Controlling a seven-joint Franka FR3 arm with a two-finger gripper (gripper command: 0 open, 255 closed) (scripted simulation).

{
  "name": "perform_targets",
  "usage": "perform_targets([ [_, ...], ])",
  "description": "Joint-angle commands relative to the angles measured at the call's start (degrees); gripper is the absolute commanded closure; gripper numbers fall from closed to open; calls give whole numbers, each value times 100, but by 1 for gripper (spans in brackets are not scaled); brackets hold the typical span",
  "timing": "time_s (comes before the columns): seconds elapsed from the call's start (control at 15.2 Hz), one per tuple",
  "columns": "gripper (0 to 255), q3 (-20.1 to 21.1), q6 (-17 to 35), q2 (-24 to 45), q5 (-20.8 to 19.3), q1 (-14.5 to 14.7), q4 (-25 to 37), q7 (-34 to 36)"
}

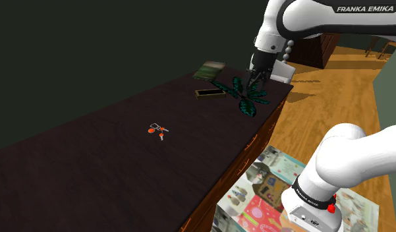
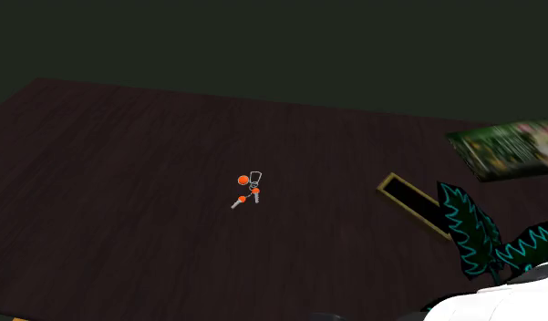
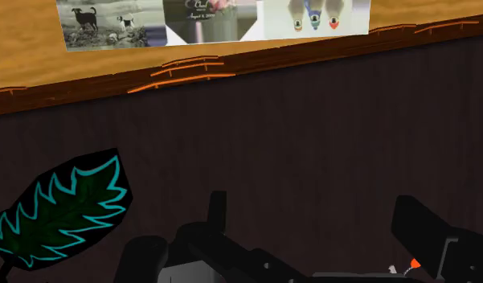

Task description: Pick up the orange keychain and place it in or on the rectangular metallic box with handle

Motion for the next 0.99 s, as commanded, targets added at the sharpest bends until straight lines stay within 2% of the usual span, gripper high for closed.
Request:
perform_targets([
  [0.0, 0, 0, 0, 0, 0, 0, 0, 0],
  [0.53, 0, 789, 1063, 1293, 317, 218, 227, 957],
  [0.92, 0, 1309, 1719, 2483, 304, 300, 743, 1697],
])
